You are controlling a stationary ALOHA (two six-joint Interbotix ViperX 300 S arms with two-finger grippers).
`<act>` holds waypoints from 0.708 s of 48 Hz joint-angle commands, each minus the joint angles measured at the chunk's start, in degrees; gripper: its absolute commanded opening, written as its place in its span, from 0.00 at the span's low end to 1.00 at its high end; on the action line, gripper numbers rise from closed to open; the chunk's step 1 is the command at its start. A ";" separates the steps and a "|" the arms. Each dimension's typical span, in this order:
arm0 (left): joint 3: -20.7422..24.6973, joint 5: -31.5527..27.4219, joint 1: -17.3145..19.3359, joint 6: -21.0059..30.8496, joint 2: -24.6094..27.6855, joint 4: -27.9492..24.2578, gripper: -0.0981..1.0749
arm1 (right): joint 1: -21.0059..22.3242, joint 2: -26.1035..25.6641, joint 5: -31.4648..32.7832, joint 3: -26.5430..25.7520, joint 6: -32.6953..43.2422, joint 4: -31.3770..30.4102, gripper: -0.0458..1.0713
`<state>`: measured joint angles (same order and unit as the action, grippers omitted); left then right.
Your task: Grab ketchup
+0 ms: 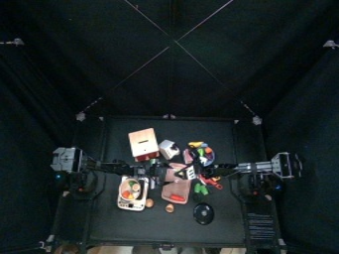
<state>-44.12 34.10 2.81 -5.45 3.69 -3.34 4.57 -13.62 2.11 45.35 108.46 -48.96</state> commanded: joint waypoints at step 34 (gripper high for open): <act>-6.94 0.09 -2.37 -0.09 -9.67 4.57 0.96 | -0.97 -9.84 13.36 3.69 -0.53 2.20 0.50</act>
<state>-51.06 34.01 0.97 -5.45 -4.22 0.44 3.52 -21.18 13.45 48.96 108.11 -46.85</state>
